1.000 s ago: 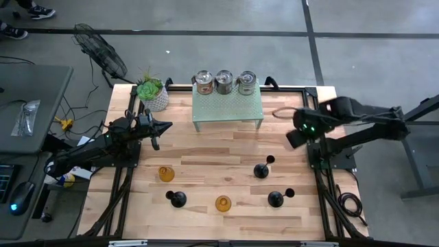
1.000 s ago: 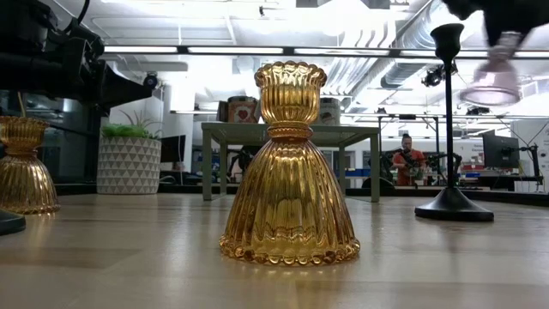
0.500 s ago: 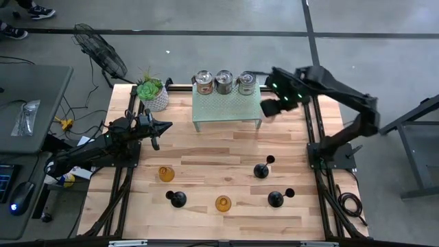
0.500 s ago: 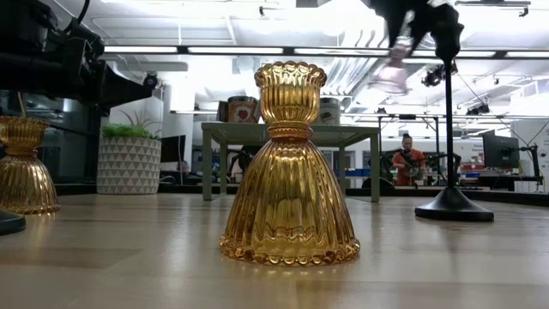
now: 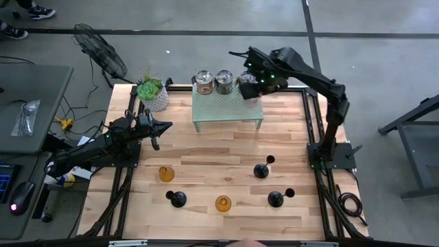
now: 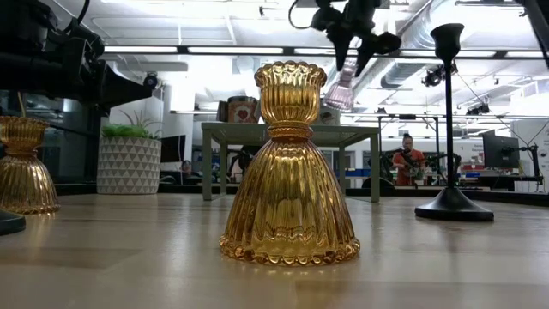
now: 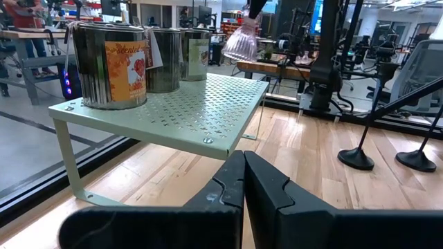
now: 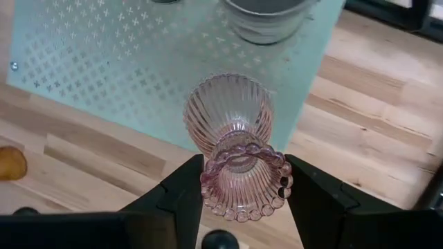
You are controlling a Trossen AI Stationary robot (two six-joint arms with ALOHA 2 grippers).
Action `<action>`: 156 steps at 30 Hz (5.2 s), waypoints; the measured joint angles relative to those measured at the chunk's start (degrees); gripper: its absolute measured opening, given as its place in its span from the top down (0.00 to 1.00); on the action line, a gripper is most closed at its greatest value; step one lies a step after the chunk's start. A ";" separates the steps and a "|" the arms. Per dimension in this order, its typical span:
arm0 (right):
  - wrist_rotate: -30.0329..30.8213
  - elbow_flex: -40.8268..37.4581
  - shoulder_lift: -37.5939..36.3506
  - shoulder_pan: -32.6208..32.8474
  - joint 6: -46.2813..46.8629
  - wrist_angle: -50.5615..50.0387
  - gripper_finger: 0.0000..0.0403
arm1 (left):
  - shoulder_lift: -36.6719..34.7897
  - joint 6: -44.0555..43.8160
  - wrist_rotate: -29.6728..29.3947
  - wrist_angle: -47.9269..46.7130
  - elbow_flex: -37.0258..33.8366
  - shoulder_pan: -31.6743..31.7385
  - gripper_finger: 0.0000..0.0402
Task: Pick & Place candle stick holders
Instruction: Put the pink glass candle holder on the shelf, then put the right orange glass candle holder on the shelf
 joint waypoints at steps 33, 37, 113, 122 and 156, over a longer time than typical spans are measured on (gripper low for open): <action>1.01 2.19 7.58 -5.00 -0.75 2.09 0.58 | -0.02 -0.02 0.00 0.00 0.00 0.00 1.00; 0.41 2.19 8.20 -4.99 -0.89 2.36 0.58 | -0.02 -0.02 0.02 0.00 0.00 -0.02 1.00; 13.62 -3.70 -10.66 7.70 -15.83 0.25 0.36 | -0.01 0.00 0.02 0.00 0.00 -0.02 1.00; 14.96 -24.14 -26.43 11.90 -16.93 6.69 0.36 | 0.00 -0.01 0.02 0.00 -0.01 0.00 1.00; 14.37 -74.79 -70.45 29.65 -3.97 33.56 0.36 | -0.02 0.00 0.02 0.00 -0.02 -0.02 1.00</action>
